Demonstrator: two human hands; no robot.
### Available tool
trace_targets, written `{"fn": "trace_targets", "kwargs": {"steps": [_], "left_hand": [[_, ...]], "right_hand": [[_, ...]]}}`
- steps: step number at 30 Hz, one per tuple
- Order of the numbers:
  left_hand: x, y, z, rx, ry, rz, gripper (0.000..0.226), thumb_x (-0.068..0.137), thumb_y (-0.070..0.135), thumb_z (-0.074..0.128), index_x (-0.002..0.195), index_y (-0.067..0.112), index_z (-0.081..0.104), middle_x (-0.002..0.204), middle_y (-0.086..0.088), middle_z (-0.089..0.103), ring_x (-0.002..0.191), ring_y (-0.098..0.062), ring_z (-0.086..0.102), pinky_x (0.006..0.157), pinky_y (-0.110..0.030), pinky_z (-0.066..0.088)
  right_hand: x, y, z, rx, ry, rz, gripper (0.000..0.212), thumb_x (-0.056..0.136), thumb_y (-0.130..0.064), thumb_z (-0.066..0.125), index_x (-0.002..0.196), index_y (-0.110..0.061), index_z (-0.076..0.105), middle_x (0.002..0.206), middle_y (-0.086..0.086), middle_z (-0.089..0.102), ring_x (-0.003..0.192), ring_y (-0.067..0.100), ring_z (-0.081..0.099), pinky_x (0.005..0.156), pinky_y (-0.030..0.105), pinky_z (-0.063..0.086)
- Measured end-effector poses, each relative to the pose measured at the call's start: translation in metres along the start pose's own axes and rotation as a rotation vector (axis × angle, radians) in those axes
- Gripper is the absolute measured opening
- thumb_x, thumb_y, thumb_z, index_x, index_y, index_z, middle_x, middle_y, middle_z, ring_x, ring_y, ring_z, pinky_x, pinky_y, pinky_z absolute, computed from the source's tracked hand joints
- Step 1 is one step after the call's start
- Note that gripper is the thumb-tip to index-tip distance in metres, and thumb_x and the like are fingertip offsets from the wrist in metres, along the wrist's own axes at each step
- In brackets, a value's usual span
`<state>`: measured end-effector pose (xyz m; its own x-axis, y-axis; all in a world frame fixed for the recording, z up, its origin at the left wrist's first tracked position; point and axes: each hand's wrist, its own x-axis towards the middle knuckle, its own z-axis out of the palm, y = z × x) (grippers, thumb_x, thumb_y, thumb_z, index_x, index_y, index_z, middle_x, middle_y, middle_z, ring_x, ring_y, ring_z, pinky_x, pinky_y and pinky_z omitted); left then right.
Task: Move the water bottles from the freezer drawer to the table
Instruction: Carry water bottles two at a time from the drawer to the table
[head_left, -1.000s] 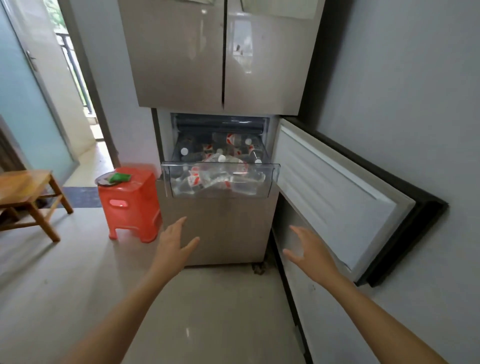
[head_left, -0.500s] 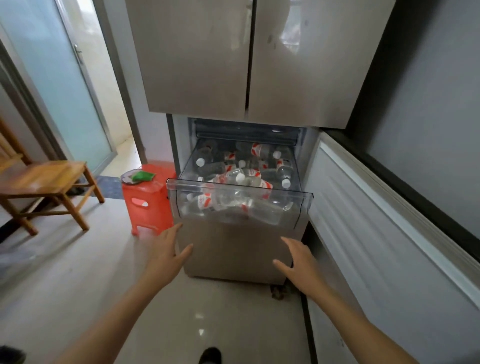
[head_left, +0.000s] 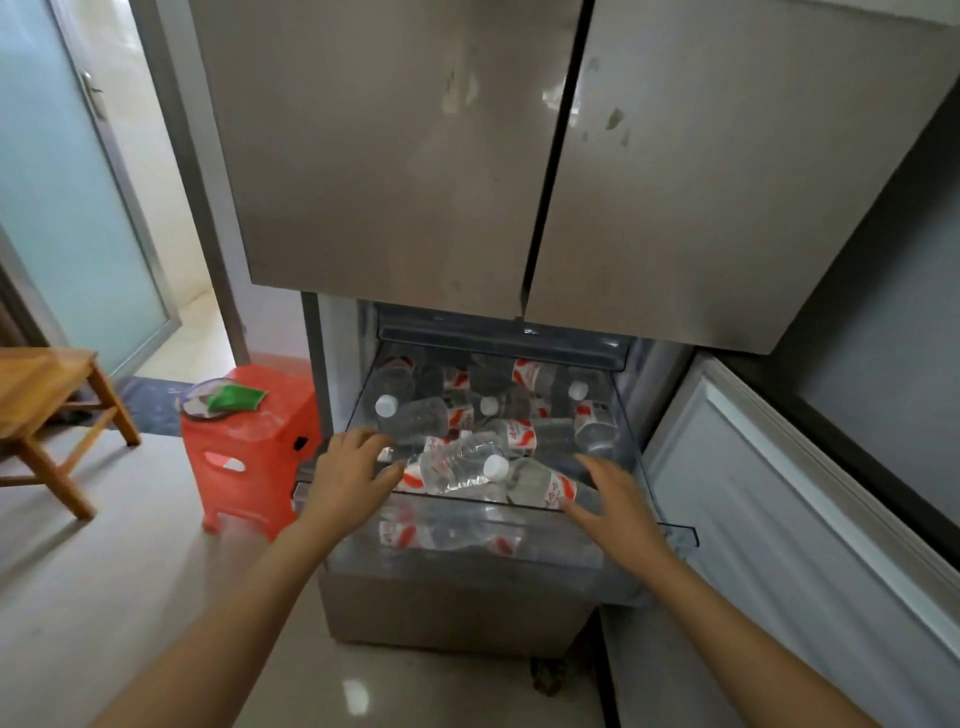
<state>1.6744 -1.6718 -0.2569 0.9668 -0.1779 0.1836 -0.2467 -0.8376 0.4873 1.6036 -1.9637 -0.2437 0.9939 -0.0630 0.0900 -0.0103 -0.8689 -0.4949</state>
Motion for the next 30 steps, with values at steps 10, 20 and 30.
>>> {"fn": "trace_targets", "kwargs": {"steps": [10, 20, 30], "left_hand": [[0.011, -0.014, 0.018, 0.049, -0.019, -0.025, 0.082, 0.066, 0.062, 0.019, 0.113, 0.014, 0.065, 0.111, -0.007, 0.066, 0.102, -0.028, 0.059, 0.081, -0.037, 0.044], [0.014, -0.015, 0.024, 0.179, -0.045, -0.097, 0.085, 0.06, 0.068, 0.012, 0.112, 0.025, 0.063, 0.106, 0.001, 0.068, 0.097, -0.021, 0.062, 0.075, -0.031, 0.046], [0.063, -0.002, 0.025, 0.049, -0.504, -0.229, 0.053, 0.08, 0.028, 0.065, 0.129, 0.017, 0.048, 0.132, -0.003, 0.054, 0.114, -0.022, 0.054, 0.098, -0.035, 0.043]], "right_hand": [[0.081, 0.003, 0.026, -0.008, -0.433, 0.073, 0.081, 0.07, -0.032, 0.075, 0.138, -0.03, 0.032, 0.135, -0.003, 0.045, 0.125, 0.019, 0.044, 0.101, 0.031, 0.041], [0.089, 0.016, 0.032, -0.021, -0.4, 0.026, 0.074, 0.066, -0.034, 0.077, 0.127, -0.034, 0.037, 0.122, -0.006, 0.054, 0.105, 0.014, 0.053, 0.078, 0.025, 0.045], [0.059, 0.047, -0.008, 0.565, 0.045, 0.3, 0.086, 0.063, 0.001, 0.079, 0.133, -0.011, 0.03, 0.13, 0.009, 0.044, 0.121, 0.026, 0.042, 0.093, 0.031, 0.037]]}}
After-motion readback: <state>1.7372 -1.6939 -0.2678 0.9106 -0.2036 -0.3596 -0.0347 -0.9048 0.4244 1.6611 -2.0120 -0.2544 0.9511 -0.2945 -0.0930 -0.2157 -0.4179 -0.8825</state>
